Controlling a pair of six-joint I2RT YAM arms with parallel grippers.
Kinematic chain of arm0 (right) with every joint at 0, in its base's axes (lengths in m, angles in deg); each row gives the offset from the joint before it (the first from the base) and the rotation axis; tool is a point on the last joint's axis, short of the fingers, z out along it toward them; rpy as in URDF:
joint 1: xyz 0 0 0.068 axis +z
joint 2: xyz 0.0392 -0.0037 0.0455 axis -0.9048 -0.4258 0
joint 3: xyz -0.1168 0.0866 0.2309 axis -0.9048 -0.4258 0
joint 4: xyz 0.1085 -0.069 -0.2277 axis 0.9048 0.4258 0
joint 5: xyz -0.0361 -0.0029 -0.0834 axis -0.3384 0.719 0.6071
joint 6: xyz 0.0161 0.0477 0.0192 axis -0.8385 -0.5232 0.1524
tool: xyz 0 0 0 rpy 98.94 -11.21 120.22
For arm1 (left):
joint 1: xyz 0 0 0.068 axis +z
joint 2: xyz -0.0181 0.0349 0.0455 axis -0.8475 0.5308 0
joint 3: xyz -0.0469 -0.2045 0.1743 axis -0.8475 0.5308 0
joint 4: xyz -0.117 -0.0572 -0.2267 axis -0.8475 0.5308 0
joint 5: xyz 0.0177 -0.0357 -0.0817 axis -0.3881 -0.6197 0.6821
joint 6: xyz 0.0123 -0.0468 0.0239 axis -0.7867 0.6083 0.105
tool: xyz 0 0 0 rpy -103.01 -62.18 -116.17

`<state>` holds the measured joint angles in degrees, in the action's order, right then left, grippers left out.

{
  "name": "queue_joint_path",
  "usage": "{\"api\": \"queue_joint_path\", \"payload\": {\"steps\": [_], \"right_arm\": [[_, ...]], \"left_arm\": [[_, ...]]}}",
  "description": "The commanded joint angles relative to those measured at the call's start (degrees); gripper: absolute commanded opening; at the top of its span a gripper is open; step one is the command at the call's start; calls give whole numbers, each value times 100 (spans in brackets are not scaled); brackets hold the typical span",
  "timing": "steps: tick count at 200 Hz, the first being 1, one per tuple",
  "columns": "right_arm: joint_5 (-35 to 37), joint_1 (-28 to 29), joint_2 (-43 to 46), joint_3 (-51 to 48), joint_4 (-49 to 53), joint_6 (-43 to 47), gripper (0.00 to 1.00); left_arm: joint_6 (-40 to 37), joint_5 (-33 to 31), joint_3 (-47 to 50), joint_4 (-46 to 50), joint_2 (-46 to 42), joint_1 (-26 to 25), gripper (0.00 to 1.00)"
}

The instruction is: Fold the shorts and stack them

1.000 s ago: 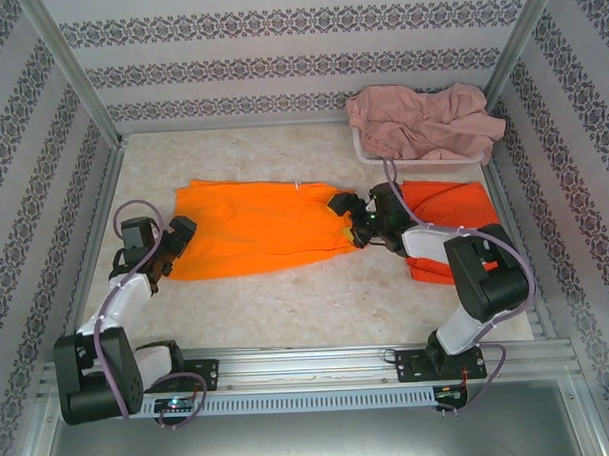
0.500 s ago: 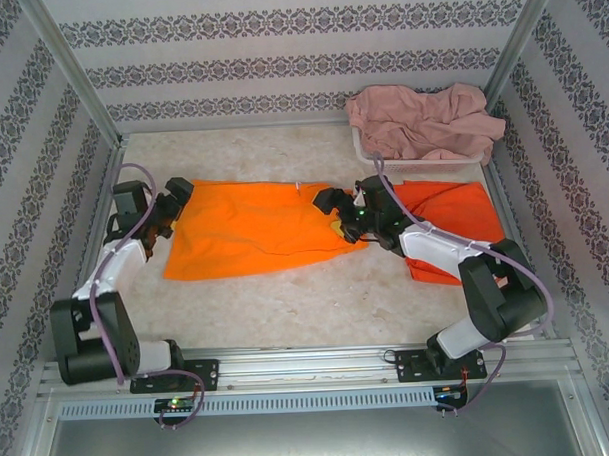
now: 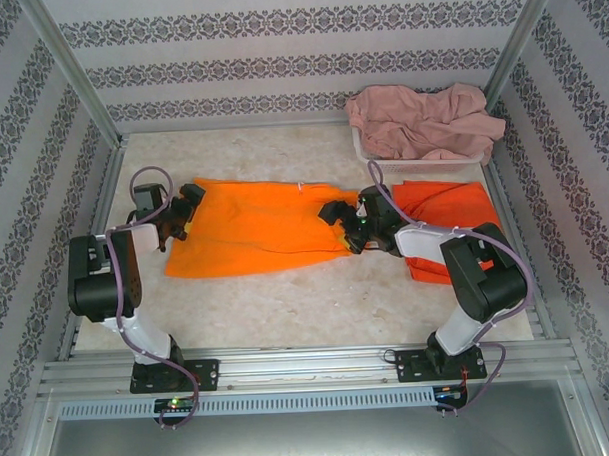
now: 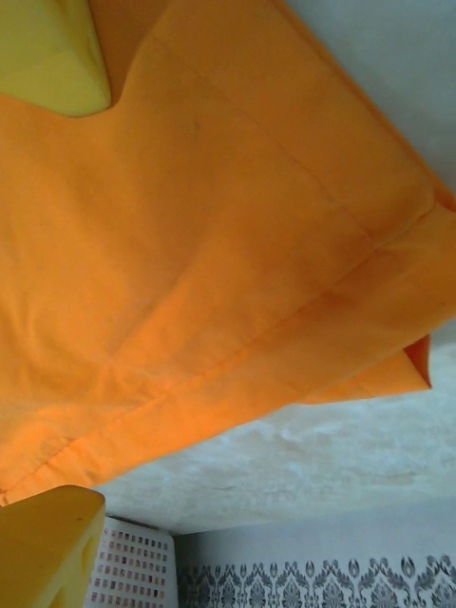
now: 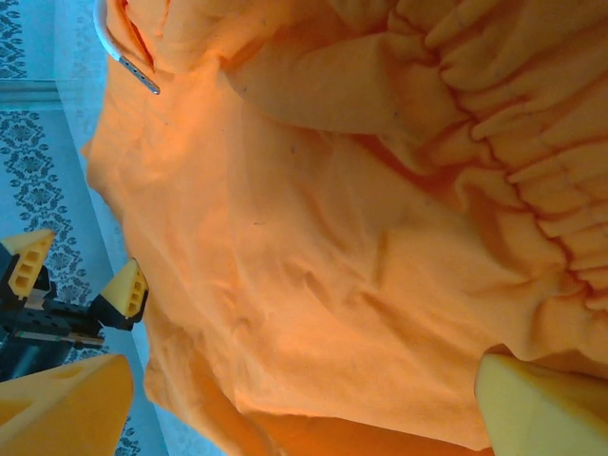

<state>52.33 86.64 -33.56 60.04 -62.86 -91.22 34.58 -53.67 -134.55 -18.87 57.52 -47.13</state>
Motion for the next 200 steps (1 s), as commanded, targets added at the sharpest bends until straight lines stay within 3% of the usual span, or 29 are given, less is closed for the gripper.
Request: {"api": "queue_joint_path", "payload": {"steps": [1,79,124,154,200], "right_arm": [[-8,-107,1,-292,222,222,94],[-163,-143,644,-625,284,381,94],[481,50,2050,-180,1425,2026,97],[769,-153,2832,-188,1971,3261,98],[964,-898,3388,-95,2967,4036,98]], "left_arm": [[-244,-458,284,-100,126,-35,100],[-761,-720,246,694,-977,-3,100],[-1394,-278,-222,1559,-2338,-302,100],[-1643,357,-460,1456,-2923,-1078,92],[-1497,516,-875,750,-2427,-2872,62]]}}
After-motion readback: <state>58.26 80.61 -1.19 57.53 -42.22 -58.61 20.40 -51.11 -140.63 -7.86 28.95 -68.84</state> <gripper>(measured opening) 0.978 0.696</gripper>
